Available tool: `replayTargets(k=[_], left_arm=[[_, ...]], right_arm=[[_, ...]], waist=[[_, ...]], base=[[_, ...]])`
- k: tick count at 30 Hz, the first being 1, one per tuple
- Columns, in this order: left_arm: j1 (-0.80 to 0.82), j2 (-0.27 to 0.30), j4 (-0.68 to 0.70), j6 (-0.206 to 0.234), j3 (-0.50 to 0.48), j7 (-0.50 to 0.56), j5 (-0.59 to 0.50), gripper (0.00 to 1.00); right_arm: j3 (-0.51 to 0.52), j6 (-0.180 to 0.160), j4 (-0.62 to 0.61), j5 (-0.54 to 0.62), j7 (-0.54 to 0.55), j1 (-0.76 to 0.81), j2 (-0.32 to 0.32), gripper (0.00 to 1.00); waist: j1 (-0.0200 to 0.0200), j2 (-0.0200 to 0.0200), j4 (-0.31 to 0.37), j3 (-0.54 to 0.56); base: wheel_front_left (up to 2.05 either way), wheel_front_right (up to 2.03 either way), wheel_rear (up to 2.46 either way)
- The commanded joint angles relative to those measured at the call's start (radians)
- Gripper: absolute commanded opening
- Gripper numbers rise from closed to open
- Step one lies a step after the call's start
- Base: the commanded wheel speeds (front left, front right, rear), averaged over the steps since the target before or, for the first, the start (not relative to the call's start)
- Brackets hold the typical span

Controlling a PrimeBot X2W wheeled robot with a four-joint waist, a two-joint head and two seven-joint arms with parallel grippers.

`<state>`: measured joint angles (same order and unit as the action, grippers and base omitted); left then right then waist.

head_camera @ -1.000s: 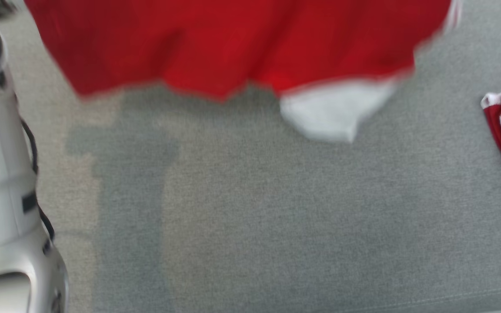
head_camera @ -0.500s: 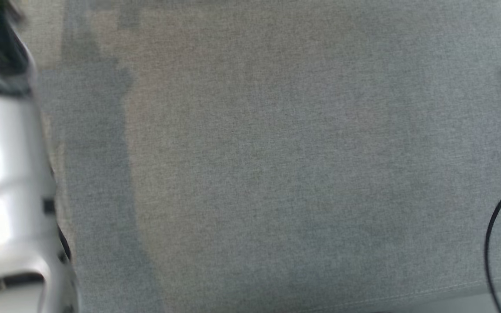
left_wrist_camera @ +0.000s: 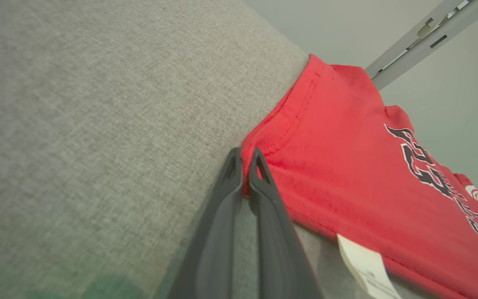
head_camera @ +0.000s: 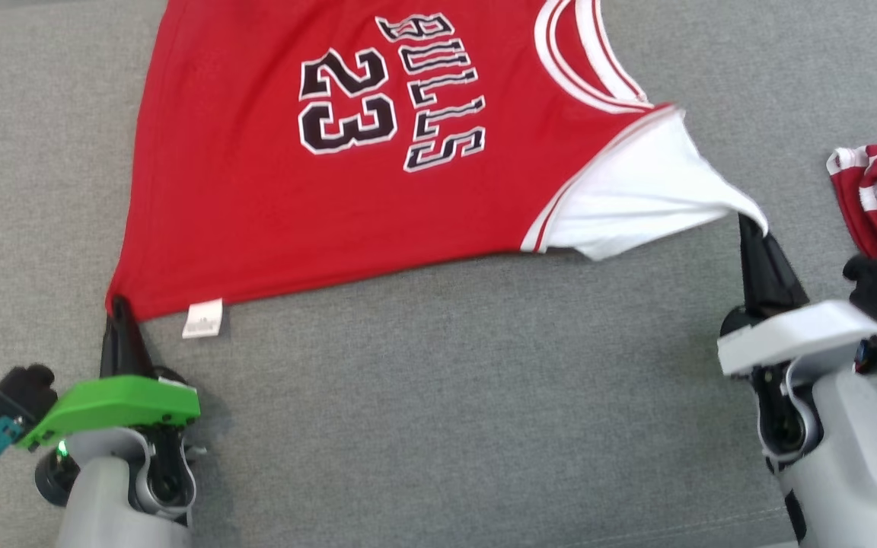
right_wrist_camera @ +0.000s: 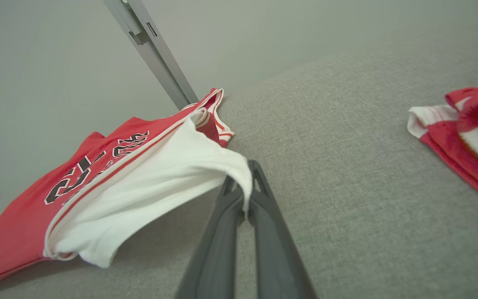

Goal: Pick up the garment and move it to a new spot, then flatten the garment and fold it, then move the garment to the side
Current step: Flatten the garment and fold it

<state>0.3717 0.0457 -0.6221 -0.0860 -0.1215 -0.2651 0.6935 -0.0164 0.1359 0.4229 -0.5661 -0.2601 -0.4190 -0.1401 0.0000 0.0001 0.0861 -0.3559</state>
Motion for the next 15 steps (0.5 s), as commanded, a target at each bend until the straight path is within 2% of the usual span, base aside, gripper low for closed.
replayTargets(k=[1,10,15], left_arm=[[-0.091,0.011,-0.032,0.022,-0.01,0.003,0.039,0.0],[-0.278,0.008,0.053,0.034,0.129,0.003,0.041,0.0],[-0.365,0.01,0.124,0.044,0.138,0.002,0.024,0.0]], right_arm=[[0.016,-0.01,-0.007,-0.009,-0.007,0.041,-0.006,0.0],[0.044,-0.008,-0.025,-0.029,-0.007,0.292,0.02,0.0],[0.044,-0.007,-0.041,-0.039,-0.007,0.413,0.008,0.0]], waist=[[0.0,-0.0001,0.008,0.053],[0.0,-0.0001,-0.001,0.167],[0.0,-0.0001,-0.005,0.195]], base=[[0.0,0.0,0.0],[0.0,0.0,0.0],[0.0,0.0,0.0]])
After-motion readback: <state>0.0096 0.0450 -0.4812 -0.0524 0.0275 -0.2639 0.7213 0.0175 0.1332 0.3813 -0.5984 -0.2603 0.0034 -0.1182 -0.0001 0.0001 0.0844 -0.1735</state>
